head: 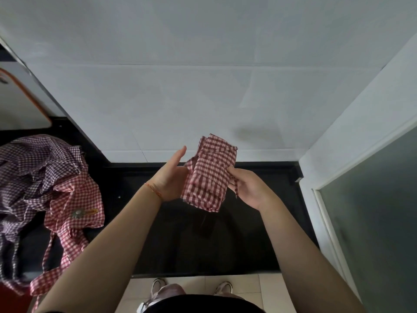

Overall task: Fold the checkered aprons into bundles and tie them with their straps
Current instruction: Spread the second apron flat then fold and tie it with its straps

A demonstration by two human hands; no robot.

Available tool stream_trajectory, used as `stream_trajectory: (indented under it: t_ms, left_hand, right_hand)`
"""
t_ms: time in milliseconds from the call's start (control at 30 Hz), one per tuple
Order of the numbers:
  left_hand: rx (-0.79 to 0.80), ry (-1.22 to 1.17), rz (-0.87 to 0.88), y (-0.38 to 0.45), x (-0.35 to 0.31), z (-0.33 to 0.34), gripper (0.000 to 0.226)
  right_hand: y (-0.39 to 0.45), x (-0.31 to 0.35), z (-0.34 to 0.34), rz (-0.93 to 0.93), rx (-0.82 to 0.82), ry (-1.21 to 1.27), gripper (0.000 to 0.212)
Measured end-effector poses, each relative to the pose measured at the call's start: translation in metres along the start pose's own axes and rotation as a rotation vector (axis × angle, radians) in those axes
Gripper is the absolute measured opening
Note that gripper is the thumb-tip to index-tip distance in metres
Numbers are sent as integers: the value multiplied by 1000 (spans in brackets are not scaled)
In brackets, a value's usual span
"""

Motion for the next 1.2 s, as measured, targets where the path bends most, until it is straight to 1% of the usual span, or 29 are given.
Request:
stream_trajectory:
  t_ms: [100,200,267,333,367,400,467,500,533,567,600,667,700,767,833,900,967,1100,1200]
  left_hand:
    - [-3,146,2,1,-4,1,92]
    - [-18,179,10,5,3,0,92]
    - [-43,116,16,7,11,-5,79]
    - [-87,44,-6,10,20,-12,64]
    - [-136,40,-11,12,25,-16,60]
    - [-228,85,-4,14,30,-20,57]
    - [-522,285,51,15,39,-27,51]
    - [-648,376,106,15,43,-28,45]
    - [-688,436,156,16,46,-25,35]
    - [-656,498,189,17,52,-21,27]
    - [-590,578,212,21,56,-14,24]
    - [-501,766,215,27,70,-6,27]
    - [-500,856,217,29,75,-5,30]
    - [-545,974,211,32,84,-9,32]
    - [-576,1008,190,32,91,-14,31]
    - [-609,1016,204,30,94,-15,25]
    - [-645,1062,238,28,93,-12,14]
    - [-670,1158,280,29,92,-7,4]
    - [-707,1180,280,30,92,-10,4]
  right_hand:
    - [-3,1,4,18,23,-91,24]
    - [1,-4,7,6,-31,-73,36]
    - [2,-7,8,-4,-92,-72,31]
    - [1,-8,10,-14,-162,-124,27]
    - [0,-9,12,-20,-200,-174,27]
    - [1,-10,12,-29,-244,-245,25]
    - [5,-17,13,-38,-338,-434,16]
    - [9,-22,14,-30,-380,-528,13]
    - [15,-29,15,-13,-414,-603,13]
    - [20,-40,17,11,-442,-659,15]
    - [23,-48,18,27,-463,-694,16]
    - [30,-66,22,75,-482,-728,14]
    - [31,-73,23,93,-487,-722,14]
    - [32,-84,24,133,-487,-683,11]
    - [33,-90,22,160,-494,-638,14]
    - [35,-92,21,177,-510,-605,17]
    - [36,-92,21,190,-515,-586,15]
    - [35,-90,16,172,-478,-491,22]
    - [32,-90,14,142,-462,-394,20]
Point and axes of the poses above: each hand's wrist, its own y-axis towards the middle knuckle, its own z-axis out of the palm, x = y × z, the point moved 2 cm from there along y, towards the middle knuckle, and after that the axes turned 4 degrees about y, right-handed, at the moved point
